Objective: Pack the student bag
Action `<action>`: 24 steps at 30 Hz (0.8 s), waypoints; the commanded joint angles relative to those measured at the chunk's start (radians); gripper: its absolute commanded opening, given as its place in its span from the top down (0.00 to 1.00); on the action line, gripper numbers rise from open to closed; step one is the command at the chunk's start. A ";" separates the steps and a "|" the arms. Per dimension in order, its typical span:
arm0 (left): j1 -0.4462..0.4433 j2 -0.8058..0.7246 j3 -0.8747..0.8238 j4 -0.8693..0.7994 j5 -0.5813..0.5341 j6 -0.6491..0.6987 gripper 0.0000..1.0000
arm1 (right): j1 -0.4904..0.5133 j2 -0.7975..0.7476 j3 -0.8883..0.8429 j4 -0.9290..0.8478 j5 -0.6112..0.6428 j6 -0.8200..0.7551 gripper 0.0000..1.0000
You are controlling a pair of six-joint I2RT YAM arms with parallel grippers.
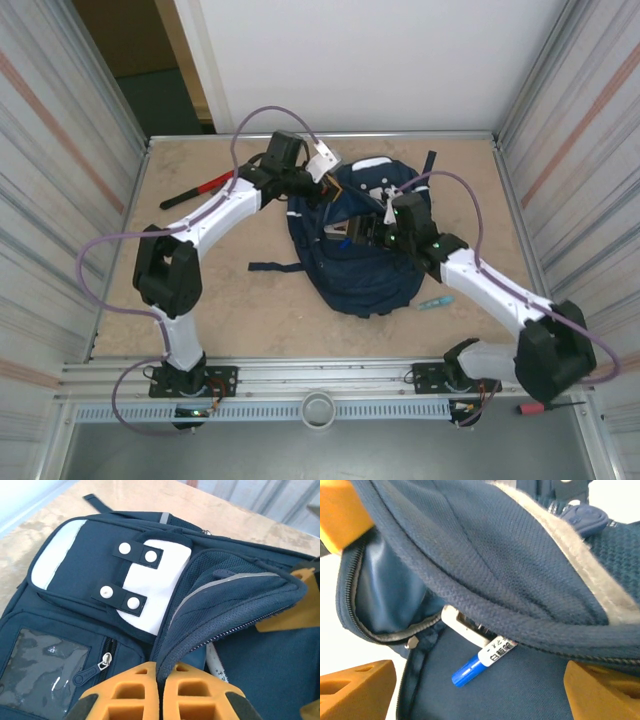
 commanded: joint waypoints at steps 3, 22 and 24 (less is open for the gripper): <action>0.122 -0.012 0.087 0.045 -0.199 -0.020 1.00 | -0.020 0.125 0.134 -0.110 -0.160 -0.056 0.13; 0.116 -0.018 -0.017 0.112 -0.124 -0.033 1.00 | -0.169 -0.178 0.055 -0.486 0.185 0.064 0.04; 0.114 -0.018 -0.018 0.121 -0.116 -0.040 1.00 | -0.251 -0.230 -0.032 -0.527 0.180 0.101 0.04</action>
